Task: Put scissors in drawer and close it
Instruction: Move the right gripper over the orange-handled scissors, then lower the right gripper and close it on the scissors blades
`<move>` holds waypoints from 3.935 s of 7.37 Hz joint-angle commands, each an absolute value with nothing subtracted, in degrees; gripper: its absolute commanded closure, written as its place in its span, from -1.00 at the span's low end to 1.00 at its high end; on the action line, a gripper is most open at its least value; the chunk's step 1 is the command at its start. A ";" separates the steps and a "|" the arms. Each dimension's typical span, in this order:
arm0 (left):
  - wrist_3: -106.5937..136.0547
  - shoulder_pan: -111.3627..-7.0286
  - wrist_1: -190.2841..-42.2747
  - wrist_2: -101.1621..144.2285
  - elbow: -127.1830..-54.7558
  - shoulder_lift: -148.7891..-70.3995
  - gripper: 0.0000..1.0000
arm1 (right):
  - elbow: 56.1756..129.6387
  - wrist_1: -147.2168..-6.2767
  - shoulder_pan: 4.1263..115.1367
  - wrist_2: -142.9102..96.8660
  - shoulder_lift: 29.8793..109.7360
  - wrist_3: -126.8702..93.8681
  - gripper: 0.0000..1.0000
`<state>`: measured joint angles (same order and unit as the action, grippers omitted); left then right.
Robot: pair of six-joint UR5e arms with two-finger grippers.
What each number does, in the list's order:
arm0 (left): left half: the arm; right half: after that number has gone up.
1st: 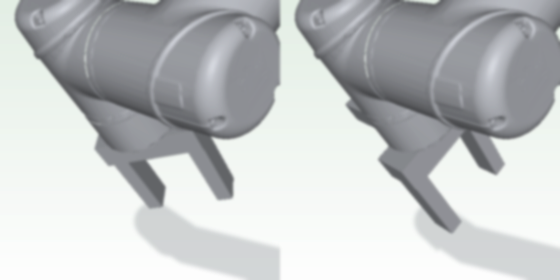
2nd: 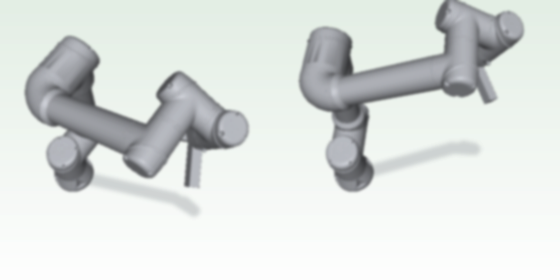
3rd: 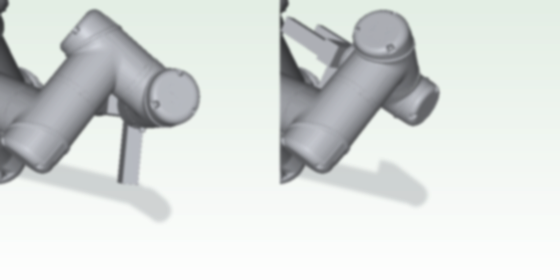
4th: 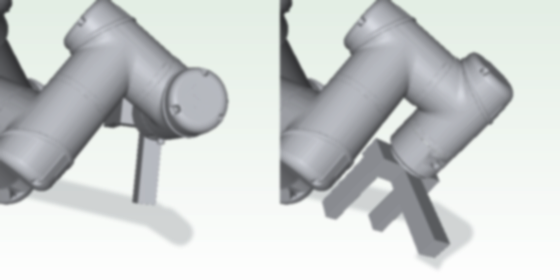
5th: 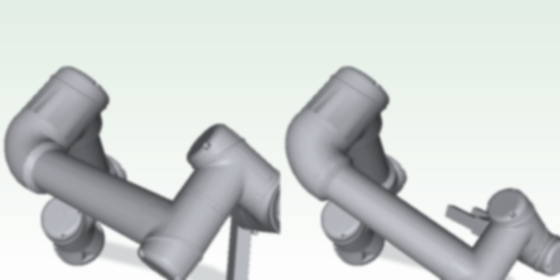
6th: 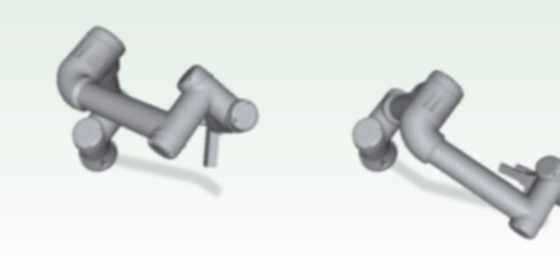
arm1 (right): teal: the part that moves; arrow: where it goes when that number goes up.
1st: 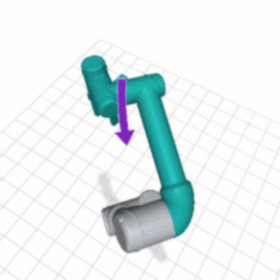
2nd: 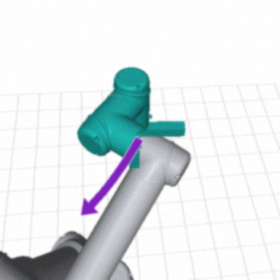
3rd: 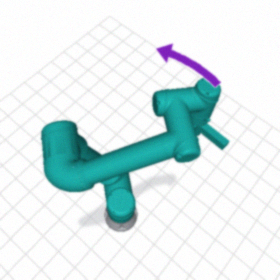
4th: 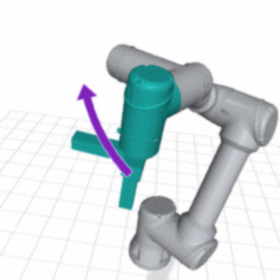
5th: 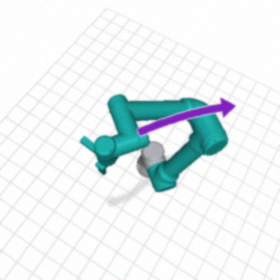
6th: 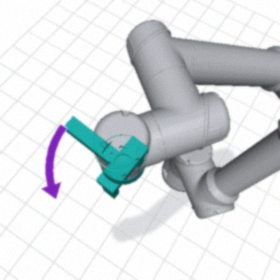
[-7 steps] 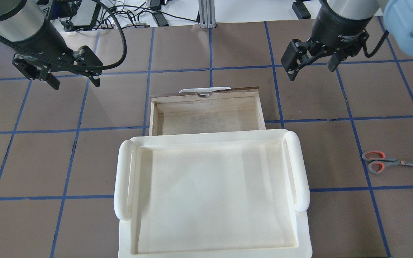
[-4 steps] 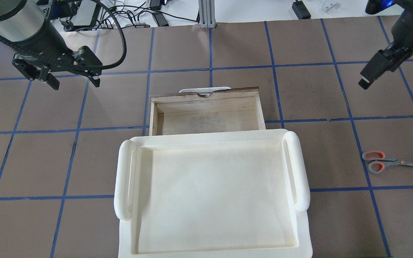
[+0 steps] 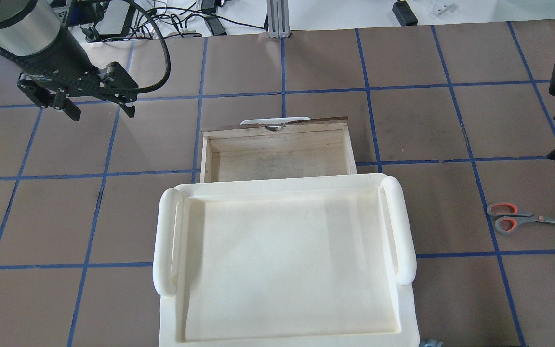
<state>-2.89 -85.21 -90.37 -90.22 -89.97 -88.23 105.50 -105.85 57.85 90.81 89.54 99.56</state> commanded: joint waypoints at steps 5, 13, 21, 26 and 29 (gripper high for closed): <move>-2.72 -85.25 -90.18 -90.18 -90.35 -88.24 -1.00 | 122.78 -134.25 48.09 87.01 79.66 126.72 -0.92; -2.99 -85.25 -89.91 -90.26 -90.35 -88.16 -1.00 | 128.67 -137.29 42.01 87.28 78.05 135.35 -0.93; -3.07 -85.25 -89.91 -90.09 -90.44 -88.24 -1.00 | 129.64 -138.43 42.10 89.56 78.13 135.53 0.75; -2.64 -85.25 -90.26 -89.74 -90.44 -87.80 -1.00 | 129.03 -138.34 42.28 89.56 79.10 134.74 1.00; -2.72 -85.17 -90.35 -90.17 -90.44 -87.71 -1.00 | 126.30 -136.24 42.36 89.38 79.10 133.77 1.00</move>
